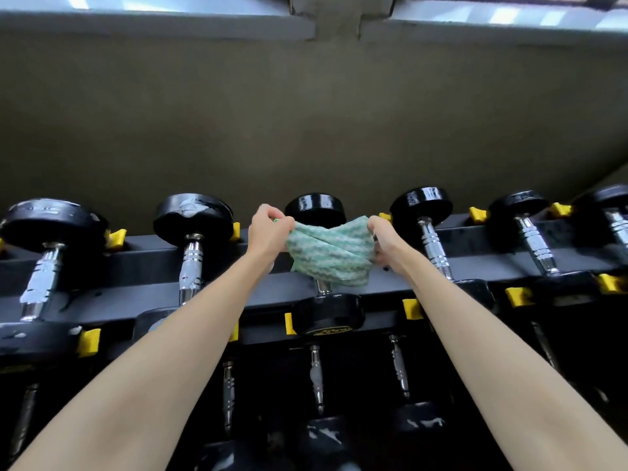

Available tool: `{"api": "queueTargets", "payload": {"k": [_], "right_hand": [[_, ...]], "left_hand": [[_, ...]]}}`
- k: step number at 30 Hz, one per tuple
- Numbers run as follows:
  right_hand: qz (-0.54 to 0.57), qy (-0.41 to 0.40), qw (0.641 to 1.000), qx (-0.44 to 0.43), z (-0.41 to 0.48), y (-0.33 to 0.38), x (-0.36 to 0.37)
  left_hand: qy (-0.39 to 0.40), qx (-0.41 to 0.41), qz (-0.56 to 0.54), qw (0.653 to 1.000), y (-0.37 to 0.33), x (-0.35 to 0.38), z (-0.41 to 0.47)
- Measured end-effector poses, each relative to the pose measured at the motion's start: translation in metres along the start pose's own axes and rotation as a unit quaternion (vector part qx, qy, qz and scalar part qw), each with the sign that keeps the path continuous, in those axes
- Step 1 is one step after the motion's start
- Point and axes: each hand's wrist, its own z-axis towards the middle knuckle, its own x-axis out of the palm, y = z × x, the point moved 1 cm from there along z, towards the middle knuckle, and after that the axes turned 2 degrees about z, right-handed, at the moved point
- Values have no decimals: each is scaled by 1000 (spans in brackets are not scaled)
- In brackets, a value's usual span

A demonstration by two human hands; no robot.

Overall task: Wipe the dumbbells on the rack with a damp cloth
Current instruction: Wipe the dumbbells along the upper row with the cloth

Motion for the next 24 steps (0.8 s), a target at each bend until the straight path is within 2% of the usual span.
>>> {"api": "queueTargets", "payload": {"k": [2,5,8,10,12,14,16,18,21,24], "right_hand": [[24,16,1000,5,1,8,1],[119,50,992,7,10,15,1],[190,36,981,-18,27,9,6],[166,-3,985,-43,34,1,14],[142,-10,989,-32,38,-10,21],[139,18,990,15,41,-20,26],[142,84,986,38,42,-26,29],[100,131,986,36,39,-27,29],[-74,147,986,33,26,-25,25],[-212,153,964,51,7,-24,20]], "left_hand": [[-66,23,15,997,-1,-4,9],[-80,45,43,995,4,-9,28],[-35,44,54,997,12,-4,38],[-12,8,57,998,18,2,38],[12,-36,93,995,26,9,37],[74,-91,133,984,36,16,35],[155,-120,167,966,41,22,31],[227,-111,216,943,38,24,23],[278,-82,309,906,33,18,11],[353,-77,379,852,36,11,-1]]}}
